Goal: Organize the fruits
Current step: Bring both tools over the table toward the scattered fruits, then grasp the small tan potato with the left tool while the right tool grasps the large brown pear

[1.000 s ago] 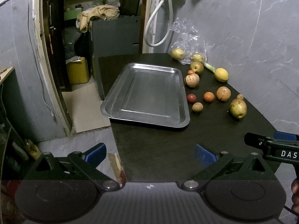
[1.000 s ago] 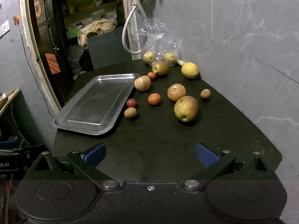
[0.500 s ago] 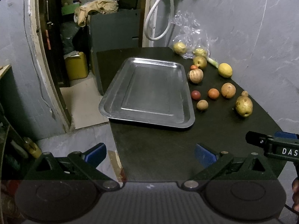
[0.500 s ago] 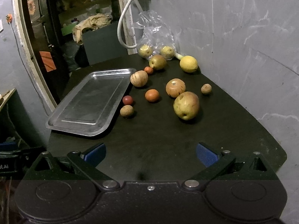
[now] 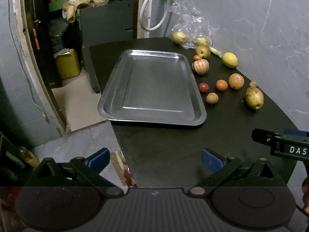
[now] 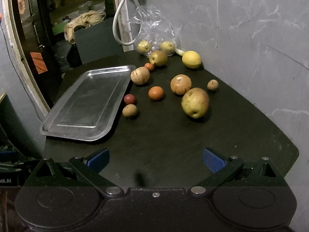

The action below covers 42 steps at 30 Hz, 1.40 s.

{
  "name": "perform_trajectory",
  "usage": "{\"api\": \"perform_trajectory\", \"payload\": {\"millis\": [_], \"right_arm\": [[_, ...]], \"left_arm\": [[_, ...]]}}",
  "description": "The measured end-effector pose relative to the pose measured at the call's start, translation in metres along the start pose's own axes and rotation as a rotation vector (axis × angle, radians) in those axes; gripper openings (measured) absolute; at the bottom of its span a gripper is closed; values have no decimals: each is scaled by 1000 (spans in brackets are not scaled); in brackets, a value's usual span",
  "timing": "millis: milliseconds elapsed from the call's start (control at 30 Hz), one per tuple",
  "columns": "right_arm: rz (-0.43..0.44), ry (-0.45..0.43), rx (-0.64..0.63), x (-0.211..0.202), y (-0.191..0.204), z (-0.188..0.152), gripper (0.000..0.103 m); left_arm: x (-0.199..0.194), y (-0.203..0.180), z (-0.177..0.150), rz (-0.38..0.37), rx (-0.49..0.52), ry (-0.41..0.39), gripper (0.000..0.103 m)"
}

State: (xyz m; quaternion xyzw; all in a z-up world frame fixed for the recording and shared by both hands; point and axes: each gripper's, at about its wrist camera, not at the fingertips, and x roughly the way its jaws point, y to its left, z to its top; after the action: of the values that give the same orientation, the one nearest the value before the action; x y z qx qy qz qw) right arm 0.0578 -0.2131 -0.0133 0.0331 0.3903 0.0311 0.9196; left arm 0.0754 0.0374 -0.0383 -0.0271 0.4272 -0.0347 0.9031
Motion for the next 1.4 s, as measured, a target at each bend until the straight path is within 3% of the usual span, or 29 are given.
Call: {"api": "perform_trajectory", "payload": {"millis": [467,933,1100,1400], "right_arm": [[-65,7,-41,5,-7,2,102],[-111,-19,-16,36,-56,39,102],[-78,-8,33,49,-73,49,102],[-12,15,29,64,-86,61,97]], "left_arm": [[9,-1,6,-33,-59,7,102],[46,-68,54,-35,124,-32,102],[56,-91,64,-27,213,-80,102],[85,-120,79,-43,334,-74,102]]}}
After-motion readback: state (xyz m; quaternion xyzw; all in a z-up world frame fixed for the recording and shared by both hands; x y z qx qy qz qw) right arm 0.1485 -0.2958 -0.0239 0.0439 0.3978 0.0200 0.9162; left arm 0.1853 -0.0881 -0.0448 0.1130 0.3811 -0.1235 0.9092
